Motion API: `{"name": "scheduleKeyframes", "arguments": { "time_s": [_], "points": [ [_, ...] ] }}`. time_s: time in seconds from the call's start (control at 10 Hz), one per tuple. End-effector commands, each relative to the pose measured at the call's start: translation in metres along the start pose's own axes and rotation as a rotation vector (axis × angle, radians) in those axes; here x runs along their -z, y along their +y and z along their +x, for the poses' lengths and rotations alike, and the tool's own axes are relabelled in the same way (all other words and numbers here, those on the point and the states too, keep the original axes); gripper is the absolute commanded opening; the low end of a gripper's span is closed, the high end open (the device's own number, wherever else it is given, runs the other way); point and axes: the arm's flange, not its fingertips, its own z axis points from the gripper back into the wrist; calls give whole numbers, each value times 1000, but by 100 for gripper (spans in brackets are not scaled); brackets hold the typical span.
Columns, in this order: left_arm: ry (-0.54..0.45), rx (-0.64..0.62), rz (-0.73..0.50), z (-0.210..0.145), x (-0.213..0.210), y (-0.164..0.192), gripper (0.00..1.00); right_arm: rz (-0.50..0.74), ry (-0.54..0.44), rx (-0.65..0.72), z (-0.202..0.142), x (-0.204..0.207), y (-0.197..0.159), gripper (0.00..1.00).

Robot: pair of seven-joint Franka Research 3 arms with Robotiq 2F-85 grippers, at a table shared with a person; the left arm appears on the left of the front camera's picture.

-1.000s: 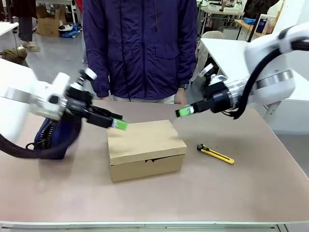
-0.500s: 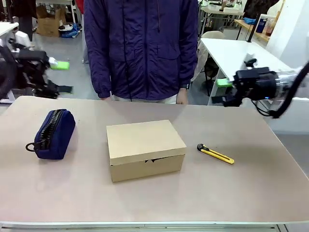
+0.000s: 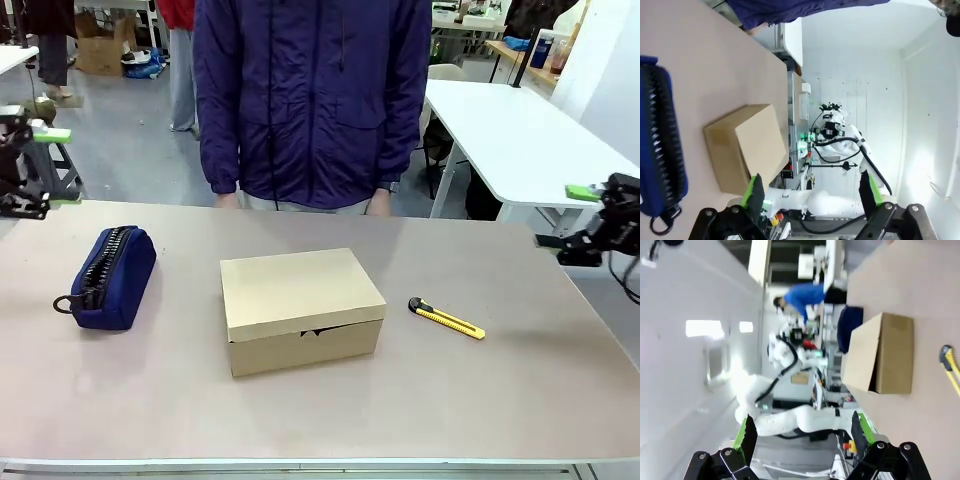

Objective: Pack the item into the box.
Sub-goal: Close the Mailer Box.

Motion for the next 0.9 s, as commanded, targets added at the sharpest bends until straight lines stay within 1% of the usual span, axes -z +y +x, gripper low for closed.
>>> {"name": "scheduleKeyframes", "arguments": {
  "time_s": [0.0, 0.1, 0.2, 0.8],
  "points": [
    [42, 56, -13, 3, -13, 12, 100, -24, -61, 75, 8, -2, 0, 100],
    [13, 61, -53, 5, -12, 17, 100, -57, -63, 69, 18, 3, -4, 100],
    [15, 8, -3, -1, -8, 10, 100, -9, -39, 27, 1, -13, -6, 100],
    [15, 8, -3, -1, -8, 10, 100, -9, -39, 27, 1, -13, -6, 100]
  ]
}}
